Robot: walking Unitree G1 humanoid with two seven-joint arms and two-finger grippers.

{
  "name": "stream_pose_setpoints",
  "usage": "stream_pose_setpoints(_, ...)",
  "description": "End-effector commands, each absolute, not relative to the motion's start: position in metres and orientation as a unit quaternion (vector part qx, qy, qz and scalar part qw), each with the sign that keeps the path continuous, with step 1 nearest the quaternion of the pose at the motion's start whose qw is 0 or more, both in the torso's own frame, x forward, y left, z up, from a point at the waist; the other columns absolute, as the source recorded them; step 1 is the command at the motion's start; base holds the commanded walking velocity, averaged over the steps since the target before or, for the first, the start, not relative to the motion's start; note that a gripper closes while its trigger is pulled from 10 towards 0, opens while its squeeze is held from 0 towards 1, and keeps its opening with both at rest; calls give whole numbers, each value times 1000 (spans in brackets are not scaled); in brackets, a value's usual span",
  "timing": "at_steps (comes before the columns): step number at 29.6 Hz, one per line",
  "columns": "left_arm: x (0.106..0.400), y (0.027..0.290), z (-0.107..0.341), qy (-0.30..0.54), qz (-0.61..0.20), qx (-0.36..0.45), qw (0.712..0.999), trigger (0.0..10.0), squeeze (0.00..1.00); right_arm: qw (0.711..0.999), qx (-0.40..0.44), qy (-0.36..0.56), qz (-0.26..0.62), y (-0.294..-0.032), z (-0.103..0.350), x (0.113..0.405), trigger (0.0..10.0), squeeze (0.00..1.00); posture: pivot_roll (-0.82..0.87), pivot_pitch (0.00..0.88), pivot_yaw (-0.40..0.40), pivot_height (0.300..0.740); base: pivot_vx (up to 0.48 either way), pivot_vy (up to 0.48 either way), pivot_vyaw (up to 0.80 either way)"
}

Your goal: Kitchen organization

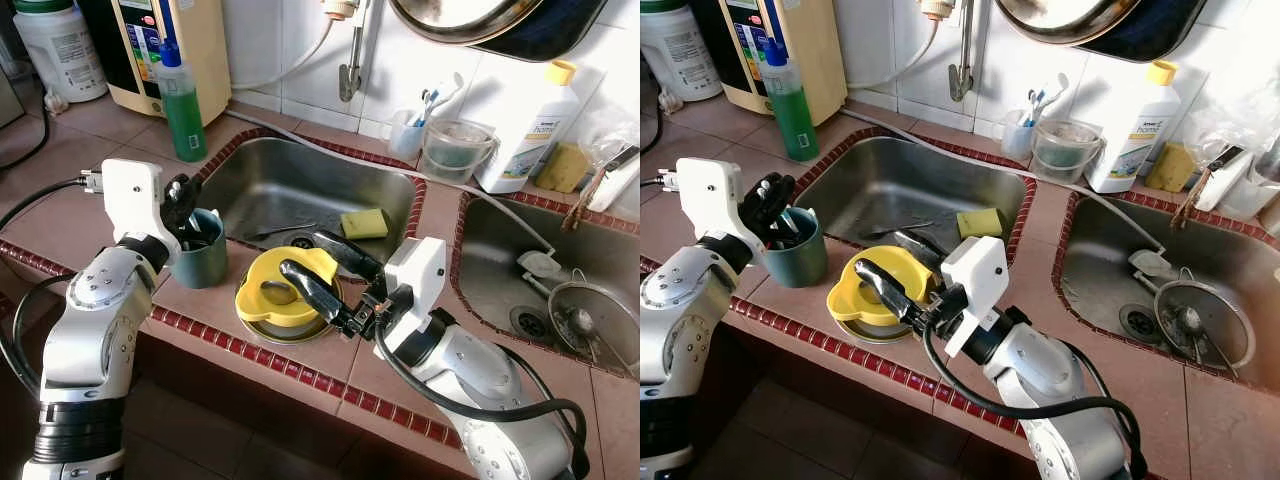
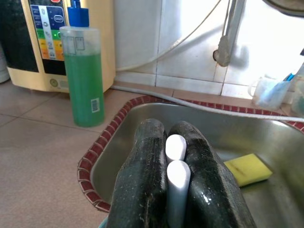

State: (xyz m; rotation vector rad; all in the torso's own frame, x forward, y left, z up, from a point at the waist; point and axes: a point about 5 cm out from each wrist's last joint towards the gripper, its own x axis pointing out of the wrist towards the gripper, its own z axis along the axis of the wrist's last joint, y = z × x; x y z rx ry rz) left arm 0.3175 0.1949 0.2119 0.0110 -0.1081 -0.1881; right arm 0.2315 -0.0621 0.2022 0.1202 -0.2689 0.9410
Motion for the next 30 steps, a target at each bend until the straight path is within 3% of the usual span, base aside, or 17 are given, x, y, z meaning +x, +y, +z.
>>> stream_pose_setpoints(1,316,190,224,-74,-110,4,991,10000,0,880,57,-138,451,-64,208,230,10000,0,-171,74,-27,740,0,0,0)
stream_pose_setpoints(14,305,183,261,-129,-148,22,980,10000,0,880,57,-138,452,-64,208,231,10000,0,-166,74,-27,740,0,0,0)
stream_pose_setpoints(30,308,208,303,-177,-136,60,973,10000,0,880,72,-177,435,-64,226,238,10000,0,-154,49,-26,740,0,0,0)
